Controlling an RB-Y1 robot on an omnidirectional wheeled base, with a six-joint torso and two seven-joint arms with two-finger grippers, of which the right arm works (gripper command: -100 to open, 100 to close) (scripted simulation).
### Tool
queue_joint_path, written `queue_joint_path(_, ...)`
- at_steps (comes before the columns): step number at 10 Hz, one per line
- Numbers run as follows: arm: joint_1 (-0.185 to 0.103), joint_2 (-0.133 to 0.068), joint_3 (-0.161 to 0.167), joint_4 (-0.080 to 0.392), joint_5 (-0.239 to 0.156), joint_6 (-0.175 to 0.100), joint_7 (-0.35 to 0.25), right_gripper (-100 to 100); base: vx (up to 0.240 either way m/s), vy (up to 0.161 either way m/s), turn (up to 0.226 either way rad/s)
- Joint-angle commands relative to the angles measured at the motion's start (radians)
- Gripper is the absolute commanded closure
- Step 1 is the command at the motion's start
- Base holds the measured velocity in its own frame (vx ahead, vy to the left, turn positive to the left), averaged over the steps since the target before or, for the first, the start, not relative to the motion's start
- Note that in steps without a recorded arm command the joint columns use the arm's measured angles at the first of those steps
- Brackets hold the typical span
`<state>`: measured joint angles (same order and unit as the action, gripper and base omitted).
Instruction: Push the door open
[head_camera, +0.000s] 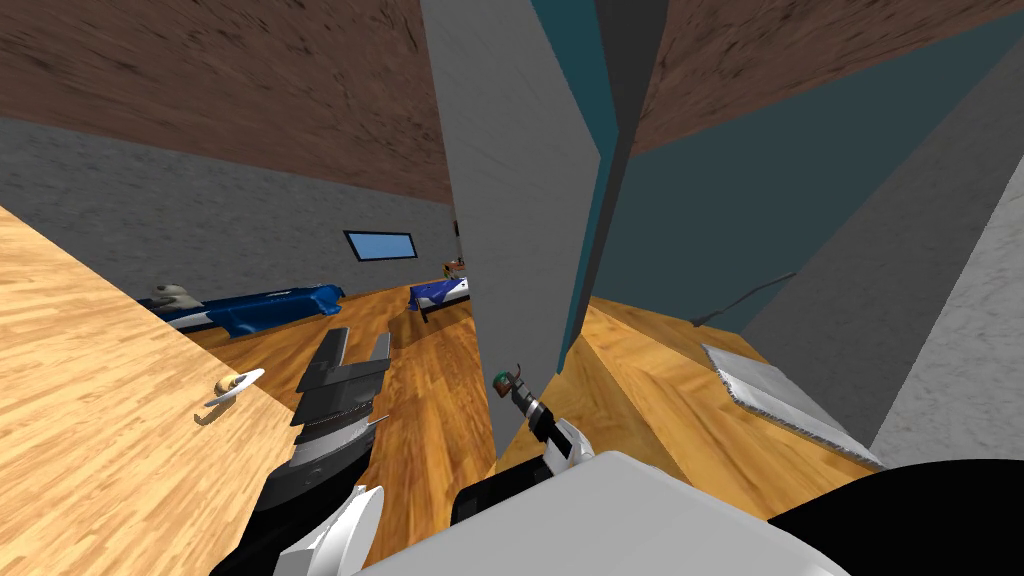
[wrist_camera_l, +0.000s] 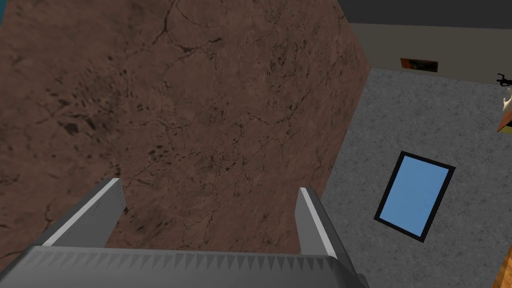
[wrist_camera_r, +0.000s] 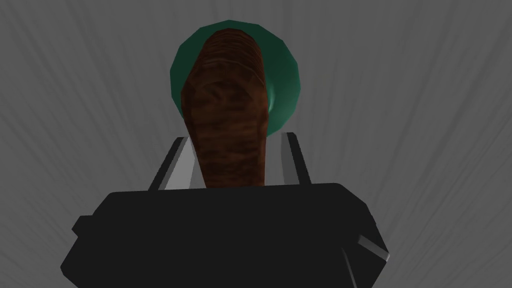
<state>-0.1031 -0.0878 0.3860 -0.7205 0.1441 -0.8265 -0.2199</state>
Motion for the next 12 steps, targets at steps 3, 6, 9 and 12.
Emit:
queue_joint_path(3, 0.000, 0.000, 0.000, 0.000, 0.000, 0.000, 0.000, 100, -0.013, -0.006, 0.008)
queue_joint_path(6, -0.005, -0.001, -0.014, 0.001, -0.006, 0.004, 0.006, 100, 0.025, 0.019, -0.008)
queue_joint_path(9, -0.007, -0.003, -0.032, 0.005, -0.015, 0.007, 0.015, 100, 0.119, 0.100, -0.036)
queue_joint_path(12, -0.010, -0.004, -0.066, 0.011, -0.030, 0.012, 0.032, 100, 0.146, 0.123, -0.039)
